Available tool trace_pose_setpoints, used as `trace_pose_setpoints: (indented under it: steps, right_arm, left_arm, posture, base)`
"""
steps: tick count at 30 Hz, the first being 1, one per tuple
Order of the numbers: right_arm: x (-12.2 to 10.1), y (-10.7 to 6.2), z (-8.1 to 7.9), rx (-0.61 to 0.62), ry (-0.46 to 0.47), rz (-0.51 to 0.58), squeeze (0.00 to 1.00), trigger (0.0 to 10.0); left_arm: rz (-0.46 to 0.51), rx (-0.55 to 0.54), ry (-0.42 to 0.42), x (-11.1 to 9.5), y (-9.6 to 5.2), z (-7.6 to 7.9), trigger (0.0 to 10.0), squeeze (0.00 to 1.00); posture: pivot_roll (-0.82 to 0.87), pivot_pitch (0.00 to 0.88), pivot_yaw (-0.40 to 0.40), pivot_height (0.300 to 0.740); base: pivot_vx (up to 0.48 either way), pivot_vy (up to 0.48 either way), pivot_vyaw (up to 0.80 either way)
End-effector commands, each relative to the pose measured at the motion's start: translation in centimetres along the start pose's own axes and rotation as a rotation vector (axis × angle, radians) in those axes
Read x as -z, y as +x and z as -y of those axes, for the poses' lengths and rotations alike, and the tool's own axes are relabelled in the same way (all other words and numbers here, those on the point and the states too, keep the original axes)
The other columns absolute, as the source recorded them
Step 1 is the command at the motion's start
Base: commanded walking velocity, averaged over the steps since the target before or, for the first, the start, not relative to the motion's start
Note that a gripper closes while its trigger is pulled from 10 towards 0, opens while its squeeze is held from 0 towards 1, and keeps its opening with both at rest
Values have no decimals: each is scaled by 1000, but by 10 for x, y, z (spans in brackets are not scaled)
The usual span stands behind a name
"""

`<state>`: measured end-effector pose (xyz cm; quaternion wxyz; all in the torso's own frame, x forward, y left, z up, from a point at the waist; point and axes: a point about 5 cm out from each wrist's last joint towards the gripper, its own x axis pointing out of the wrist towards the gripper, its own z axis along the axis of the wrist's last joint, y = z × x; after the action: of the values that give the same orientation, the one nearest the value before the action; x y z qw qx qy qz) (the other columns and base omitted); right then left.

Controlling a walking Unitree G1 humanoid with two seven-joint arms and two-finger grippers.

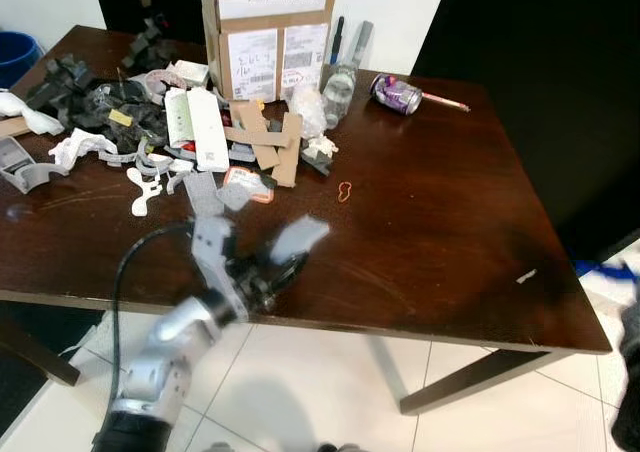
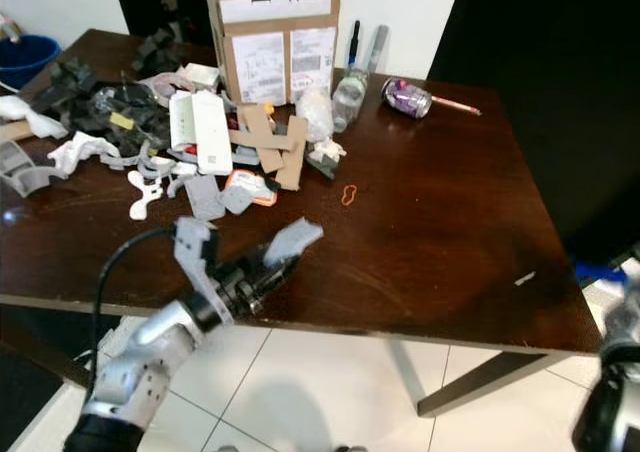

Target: Picking trash to rubbish bin

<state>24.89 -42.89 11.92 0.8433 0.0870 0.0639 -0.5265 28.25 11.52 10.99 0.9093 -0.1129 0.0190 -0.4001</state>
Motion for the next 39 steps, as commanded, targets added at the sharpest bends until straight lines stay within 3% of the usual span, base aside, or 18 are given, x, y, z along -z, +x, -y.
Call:
trace_pose_setpoints:
  steps: [1, 2, 7, 8, 14, 20, 22, 29, 33, 37, 39]
  right_arm:
    - [20, -1, 20, 70, -34, -89, 0, 10000]
    - [35, -4, 31, 98, -60, -136, 0, 10000]
    - [65, -14, 46, 134, -110, -226, 0, 10000]
    - [80, -20, 53, 152, -126, -271, 0, 10000]
    - [126, -45, 70, 174, -193, -416, 0, 10000]
    - [138, -53, 71, 150, -222, -457, 0, 10000]
    - [156, -66, 66, 91, -276, -515, 0, 10000]
    - [173, -80, 61, 36, -331, -565, 0, 10000]
    - [190, -95, 55, -56, -416, -619, 0, 10000]
    - [194, -100, 53, -90, -444, -633, 0, 10000]
    - [204, -111, 46, -159, -489, -663, 0, 10000]
  left_arm:
    - [-86, -29, 10, 20, -7, -1, 10000, 0]
    - [-118, -39, 17, 27, -10, -1, 10000, 0]
    - [-145, -41, 17, 36, -14, 1, 10000, 0]
    - [-149, -36, 19, 37, -15, 3, 10000, 0]
    - [-84, 25, 38, 24, -6, 13, 10000, 0]
    - [-25, 66, 48, 11, 0, 18, 10000, 0]
    - [89, 147, 73, -18, 8, 28, 10000, 0]
    - [156, 226, 94, -40, 14, 40, 10000, 0]
    - [97, 267, 129, -33, 18, 45, 10000, 0]
    - [58, 263, 136, -24, 18, 44, 10000, 0]
    - [-22, 246, 142, -5, 18, 43, 10000, 0]
  posture:
    - [147, 112, -101, 740]
    - [144, 119, -105, 740]
    - [146, 123, -104, 740]
    - [145, 126, -101, 740]
    - [140, 126, -97, 740]
    - [134, 123, -96, 740]
    - [131, 121, -93, 740]
    - [124, 114, -92, 740]
    - [124, 110, -92, 740]
    - [123, 110, -92, 740]
    - [127, 108, -89, 740]
  base:
    - [0, 0, 0]
    - [0, 0, -800]
    - [0, 0, -800]
    - [0, 0, -800]
    - [0, 0, -800]
    - [0, 0, -800]
    - [0, 0, -800]
    - [0, 0, -800]
    - [0, 0, -800]
    - [0, 0, -800]
    - [0, 0, -800]
